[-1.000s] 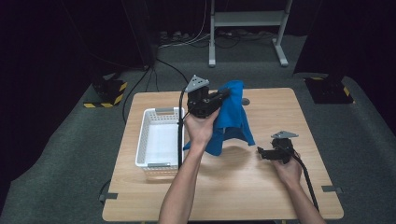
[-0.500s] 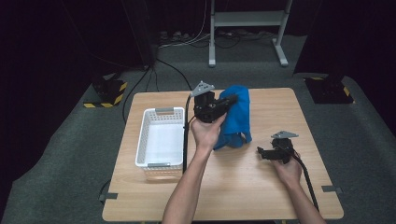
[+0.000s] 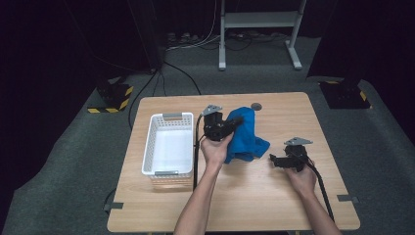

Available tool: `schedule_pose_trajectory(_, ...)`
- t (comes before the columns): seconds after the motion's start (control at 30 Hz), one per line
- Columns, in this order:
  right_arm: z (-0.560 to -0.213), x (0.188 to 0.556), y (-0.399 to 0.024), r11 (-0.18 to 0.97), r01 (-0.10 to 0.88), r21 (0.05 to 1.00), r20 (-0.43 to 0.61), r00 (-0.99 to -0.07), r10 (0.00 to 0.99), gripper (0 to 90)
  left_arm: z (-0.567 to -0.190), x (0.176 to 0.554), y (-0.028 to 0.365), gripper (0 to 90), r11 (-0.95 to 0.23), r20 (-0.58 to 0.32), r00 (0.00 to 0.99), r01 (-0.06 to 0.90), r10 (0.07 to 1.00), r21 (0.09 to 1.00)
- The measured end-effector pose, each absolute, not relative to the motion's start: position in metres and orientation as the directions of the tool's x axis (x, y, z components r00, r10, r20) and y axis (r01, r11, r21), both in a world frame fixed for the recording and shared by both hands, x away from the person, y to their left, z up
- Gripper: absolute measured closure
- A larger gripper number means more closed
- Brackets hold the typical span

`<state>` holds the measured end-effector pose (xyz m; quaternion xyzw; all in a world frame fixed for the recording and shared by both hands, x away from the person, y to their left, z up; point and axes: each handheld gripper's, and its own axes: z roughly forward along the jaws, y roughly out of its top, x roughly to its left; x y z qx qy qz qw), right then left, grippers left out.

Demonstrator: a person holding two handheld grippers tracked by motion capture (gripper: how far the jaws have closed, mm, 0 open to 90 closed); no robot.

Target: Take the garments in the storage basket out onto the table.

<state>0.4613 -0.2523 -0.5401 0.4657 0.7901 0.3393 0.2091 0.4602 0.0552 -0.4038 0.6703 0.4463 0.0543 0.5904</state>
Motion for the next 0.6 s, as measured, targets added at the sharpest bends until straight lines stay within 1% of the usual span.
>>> schedule_pose_trajectory(0.13,-0.540,0.461,-0.252,0.336,0.594,0.731,-0.014,-0.479,0.878,12.6,-0.424,0.465,0.056,87.4,0.082,-0.460,0.564,0.568,0.685,0.819)
schedule_pose_trajectory(0.17,-0.540,0.461,-0.252,0.336,0.594,0.731,-0.014,-0.479,0.878,12.6,-0.424,0.465,0.056,87.3,0.082,-0.460,0.564,0.568,0.685,0.819)
schedule_pose_trajectory(0.23,-0.540,0.461,-0.252,0.337,0.593,0.731,-0.014,-0.480,0.877,12.6,-0.441,0.468,0.055,87.2,0.057,-0.444,0.540,0.588,0.715,0.807)
schedule_pose_trajectory(0.27,-0.540,0.461,-0.252,0.337,0.593,0.731,-0.014,-0.480,0.877,12.6,-0.441,0.468,0.055,87.1,0.057,-0.444,0.540,0.588,0.715,0.807)
schedule_pose_trajectory(0.43,-0.540,0.461,-0.252,0.337,0.593,0.731,-0.014,-0.481,0.877,12.5,-0.460,0.469,0.052,86.8,0.008,-0.395,0.524,0.595,0.755,0.804)
schedule_pose_trajectory(0.53,-0.540,0.461,-0.252,0.337,0.593,0.731,-0.014,-0.481,0.877,12.6,-0.463,0.469,0.052,86.5,-0.007,-0.376,0.524,0.589,0.764,0.808)
schedule_pose_trajectory(0.6,-0.540,0.461,-0.252,0.337,0.593,0.731,-0.015,-0.481,0.877,12.5,-0.466,0.469,0.049,86.1,-0.031,-0.348,0.525,0.583,0.777,0.812)
